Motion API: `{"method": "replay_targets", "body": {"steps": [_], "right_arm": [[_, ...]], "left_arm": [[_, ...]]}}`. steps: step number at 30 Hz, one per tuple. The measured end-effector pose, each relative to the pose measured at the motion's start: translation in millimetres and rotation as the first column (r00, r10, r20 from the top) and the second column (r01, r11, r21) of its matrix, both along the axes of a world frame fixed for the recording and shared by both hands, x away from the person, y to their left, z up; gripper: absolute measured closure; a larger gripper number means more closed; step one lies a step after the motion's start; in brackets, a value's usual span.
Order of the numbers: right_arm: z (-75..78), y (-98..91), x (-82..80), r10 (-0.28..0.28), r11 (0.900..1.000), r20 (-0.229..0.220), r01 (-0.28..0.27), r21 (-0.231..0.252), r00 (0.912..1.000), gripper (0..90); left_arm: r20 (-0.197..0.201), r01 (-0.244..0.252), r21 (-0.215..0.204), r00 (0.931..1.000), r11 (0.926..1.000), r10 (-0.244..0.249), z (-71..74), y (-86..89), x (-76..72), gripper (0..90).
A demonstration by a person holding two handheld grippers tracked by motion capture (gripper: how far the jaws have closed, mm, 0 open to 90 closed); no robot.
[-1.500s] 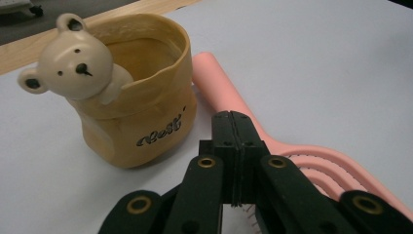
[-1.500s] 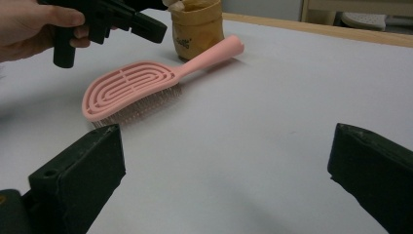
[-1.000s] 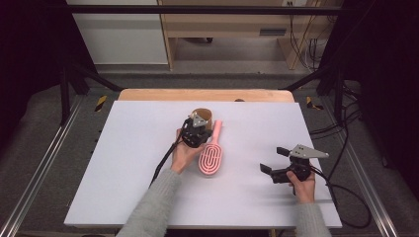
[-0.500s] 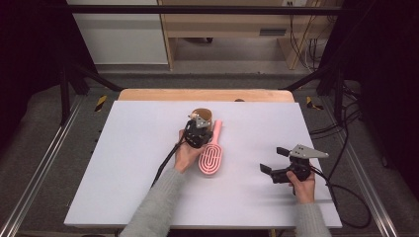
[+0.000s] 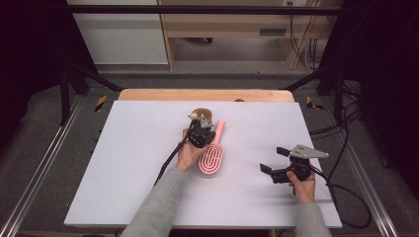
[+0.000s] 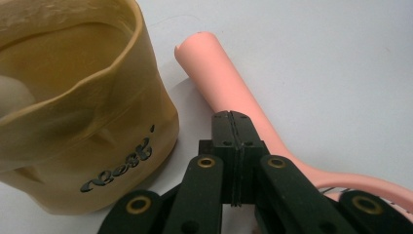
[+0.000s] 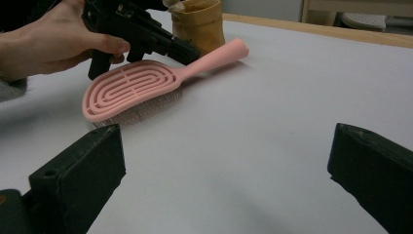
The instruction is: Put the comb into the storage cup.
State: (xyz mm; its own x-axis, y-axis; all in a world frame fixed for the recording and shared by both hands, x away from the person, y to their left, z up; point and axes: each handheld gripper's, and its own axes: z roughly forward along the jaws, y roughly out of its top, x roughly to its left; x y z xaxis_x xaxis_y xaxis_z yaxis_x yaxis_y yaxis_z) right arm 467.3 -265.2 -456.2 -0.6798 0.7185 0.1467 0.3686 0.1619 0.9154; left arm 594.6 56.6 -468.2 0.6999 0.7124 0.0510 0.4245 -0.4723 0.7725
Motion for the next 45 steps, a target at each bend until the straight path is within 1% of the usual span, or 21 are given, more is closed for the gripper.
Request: {"method": "replay_targets", "body": {"steps": [4,11,14,16,17,18,19,22,25,26,27,29,31,32,35,37,40,42,45], "right_arm": [[0.0,0.0,0.0,0.0,1.0,0.0,0.0,0.0,1.0,0.7],[-0.1,0.2,0.1,0.0,1.0,0.0,0.0,0.0,1.0,0.7],[-0.3,0.2,0.2,0.0,1.0,0.001,0.0,-0.001,1.0,0.7],[-0.4,0.3,0.3,0.001,1.0,0.001,-0.001,-0.001,1.0,0.7],[-0.4,0.4,0.3,0.0,1.0,0.0,0.0,0.0,1.0,0.7],[-0.4,0.4,0.3,0.0,1.0,0.0,0.0,0.0,1.0,0.7],[-0.4,0.4,0.3,0.001,1.0,0.0,-0.001,0.0,1.0,0.7],[-0.6,0.7,0.4,0.001,1.0,-0.001,-0.001,-0.001,1.0,0.7],[-0.6,0.6,0.5,0.001,1.0,0.0,-0.001,-0.002,1.0,0.8],[-0.6,0.6,0.6,0.001,1.0,0.0,-0.001,-0.002,1.0,0.8],[-0.7,0.7,0.5,0.001,1.0,-0.001,-0.001,-0.001,1.0,0.8],[-0.6,0.7,0.5,0.002,1.0,-0.001,-0.002,-0.001,1.0,0.8],[-0.4,0.3,0.4,0.001,1.0,0.001,-0.001,-0.001,1.0,0.8],[-0.4,0.3,0.4,0.001,1.0,0.001,-0.001,0.0,1.0,0.8],[-0.3,0.3,0.3,0.002,1.0,0.001,-0.002,0.001,1.0,0.8],[-0.1,0.1,0.1,0.001,1.0,0.0,-0.001,0.001,1.0,0.8],[0.0,0.0,0.1,0.002,1.0,0.001,-0.002,0.001,1.0,0.8],[-0.2,0.1,0.3,0.001,1.0,0.001,-0.001,0.0,1.0,0.8],[0.0,0.0,0.1,0.002,1.0,0.001,-0.002,0.002,1.0,0.8]], "left_arm": [[-0.004,0.006,0.008,1.0,0.9999,-0.006,0.6,-1.3,1.2,89.5],[0.0,0.0,0.018,1.0,0.9998,0.0,3.1,0.0,1.0,89.3],[0.004,-0.016,0.012,0.9999,0.9998,0.015,9.5,1.8,-0.1,89.3],[0.002,-0.022,0.016,0.9998,0.9996,0.022,11.3,2.2,-0.3,89.3],[-0.01,-0.036,0.01,0.9993,0.9993,0.036,13.5,3.1,-0.2,89.4],[-0.01,-0.036,0.01,0.9993,0.9993,0.036,13.5,3.1,-0.2,89.3],[-0.019,-0.048,0.012,0.9987,0.9988,0.048,14.1,3.4,0.5,89.4],[-0.027,-0.052,0.012,0.9983,0.9986,0.052,12.6,2.1,1.2,89.4],[-0.022,-0.05,0.011,0.9985,0.9987,0.05,11.4,0.3,1.3,89.3],[-0.022,-0.05,0.014,0.9985,0.9987,0.05,10.7,-1.1,1.3,89.2],[-0.027,-0.054,0.028,0.9982,0.9982,0.054,10.0,-3.7,2.4,88.8],[-0.028,-0.053,0.034,0.9981,0.998,0.054,10.2,-5.2,2.8,88.6],[-0.02,-0.051,0.036,0.9984,0.998,0.052,12.0,-8.8,3.0,88.4],[-0.014,-0.055,0.048,0.9984,0.9973,0.056,13.4,-12.3,3.3,88.4],[-0.01,-0.06,0.054,0.9981,0.9967,0.061,13.4,-13.7,4.4,88.4],[-0.016,-0.069,0.05,0.9975,0.9964,0.07,11.4,-13.6,5.9,88.7],[-0.027,-0.071,0.066,0.997,0.9953,0.073,8.5,-12.4,7.5,88.7],[-0.03,-0.071,0.05,0.9969,0.9962,0.073,7.4,-12.6,8.1,88.9],[-0.027,-0.063,0.046,0.9976,0.997,0.064,7.6,-13.3,8.1,89.2]]}}
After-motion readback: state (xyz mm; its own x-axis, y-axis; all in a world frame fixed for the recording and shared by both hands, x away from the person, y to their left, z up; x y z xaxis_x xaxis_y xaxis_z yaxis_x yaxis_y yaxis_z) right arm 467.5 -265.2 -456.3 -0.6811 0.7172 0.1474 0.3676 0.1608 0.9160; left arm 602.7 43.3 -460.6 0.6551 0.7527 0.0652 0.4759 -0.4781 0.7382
